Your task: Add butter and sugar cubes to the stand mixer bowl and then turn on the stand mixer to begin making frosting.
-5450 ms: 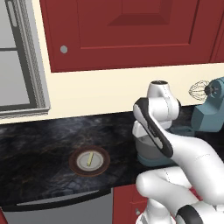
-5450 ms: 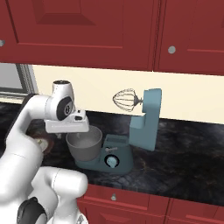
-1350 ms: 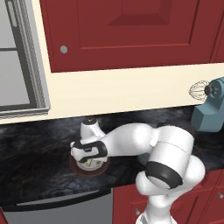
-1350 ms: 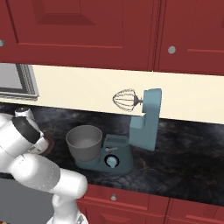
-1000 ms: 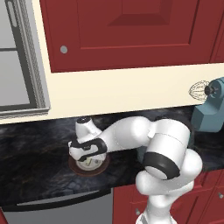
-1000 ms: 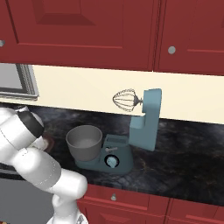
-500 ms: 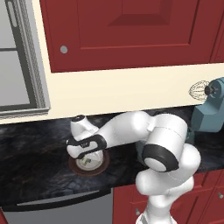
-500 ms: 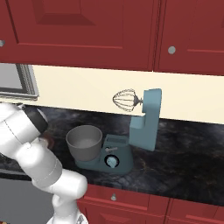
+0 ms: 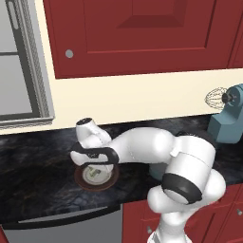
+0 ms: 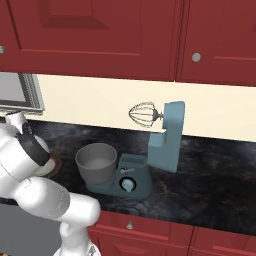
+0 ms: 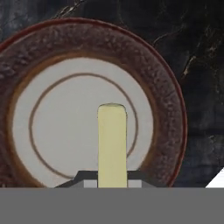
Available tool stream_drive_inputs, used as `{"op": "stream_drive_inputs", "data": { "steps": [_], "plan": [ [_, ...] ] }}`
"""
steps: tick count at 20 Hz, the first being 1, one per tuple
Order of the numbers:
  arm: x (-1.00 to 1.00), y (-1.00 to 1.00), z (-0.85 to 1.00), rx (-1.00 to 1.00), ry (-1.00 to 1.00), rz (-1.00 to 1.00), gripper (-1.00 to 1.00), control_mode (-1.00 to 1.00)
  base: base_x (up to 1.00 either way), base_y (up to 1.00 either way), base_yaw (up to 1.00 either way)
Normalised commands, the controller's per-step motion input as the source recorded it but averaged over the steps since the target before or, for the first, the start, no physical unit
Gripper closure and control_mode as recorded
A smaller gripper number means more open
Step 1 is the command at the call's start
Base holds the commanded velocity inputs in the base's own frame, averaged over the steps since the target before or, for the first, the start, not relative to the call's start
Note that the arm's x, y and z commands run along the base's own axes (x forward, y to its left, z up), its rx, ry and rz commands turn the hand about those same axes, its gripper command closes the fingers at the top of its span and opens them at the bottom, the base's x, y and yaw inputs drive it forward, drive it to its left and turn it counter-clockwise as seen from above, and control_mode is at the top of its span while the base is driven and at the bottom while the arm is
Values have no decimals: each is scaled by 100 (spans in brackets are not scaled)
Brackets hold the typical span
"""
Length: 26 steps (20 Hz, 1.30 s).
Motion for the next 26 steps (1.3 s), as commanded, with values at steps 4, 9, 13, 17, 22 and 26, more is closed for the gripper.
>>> {"op": "stream_drive_inputs", "data": {
  "steps": [4,9,13,17,22,26],
  "plan": [
    [-21,-18,48,0,0,-2,100,-100,0,0,0],
    [-18,-19,52,0,3,-3,100,-100,0,0,0],
    [-14,-17,47,0,9,-3,100,-100,0,0,0],
    [-11,-22,42,0,10,-2,100,-100,0,0,0],
    [-12,-29,34,0,3,-1,100,-100,0,0,0],
    [-15,-37,26,0,0,-1,100,-100,0,0,0]
  ]
}}
